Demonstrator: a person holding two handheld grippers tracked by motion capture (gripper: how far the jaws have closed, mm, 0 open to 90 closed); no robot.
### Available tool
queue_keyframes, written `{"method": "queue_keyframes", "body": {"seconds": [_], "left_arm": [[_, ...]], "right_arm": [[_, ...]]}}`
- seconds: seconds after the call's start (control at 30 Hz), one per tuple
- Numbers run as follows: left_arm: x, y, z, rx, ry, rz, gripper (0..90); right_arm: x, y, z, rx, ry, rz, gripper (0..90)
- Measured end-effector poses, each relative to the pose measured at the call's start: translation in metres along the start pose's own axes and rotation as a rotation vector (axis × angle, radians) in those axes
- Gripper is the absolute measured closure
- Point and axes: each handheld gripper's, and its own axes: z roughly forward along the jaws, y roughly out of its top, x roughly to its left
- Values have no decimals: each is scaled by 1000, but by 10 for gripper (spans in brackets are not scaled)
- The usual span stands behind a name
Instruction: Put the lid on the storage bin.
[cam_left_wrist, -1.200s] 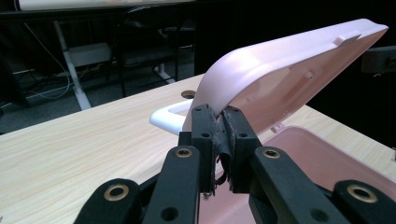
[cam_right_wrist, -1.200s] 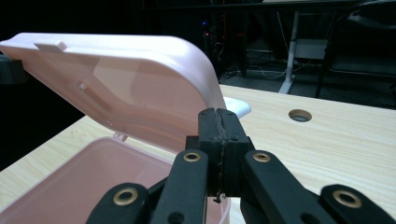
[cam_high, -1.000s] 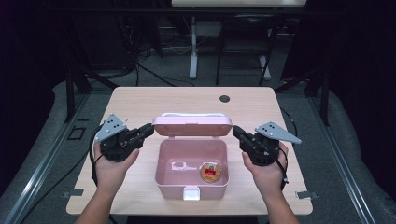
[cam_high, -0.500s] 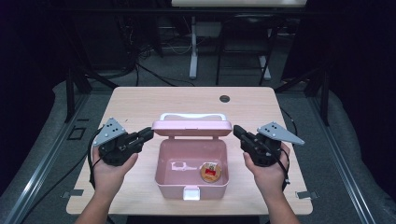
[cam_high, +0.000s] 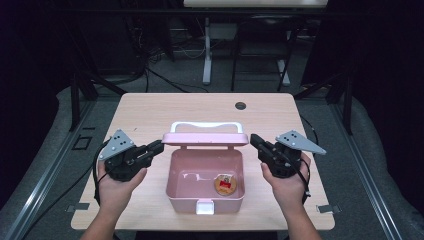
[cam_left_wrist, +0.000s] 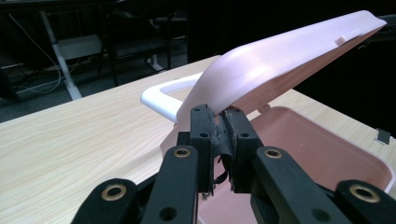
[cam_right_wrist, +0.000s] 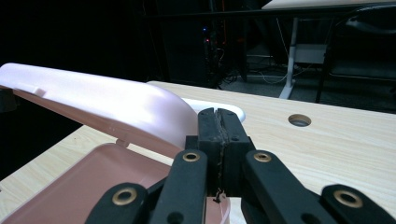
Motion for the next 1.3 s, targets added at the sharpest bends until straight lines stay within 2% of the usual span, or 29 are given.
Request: {"method": "queue_keyframes", "body": {"seconds": [1.13,1.3], "left_arm": [[-8,-14,-8,17,-14,13,831],[-10,-17,-11,31,-16,17,831]], "right_arm": [[-3,-2,0,-11,-11,7,890],[-3,-2,1,-10,-10,4,890]]}}
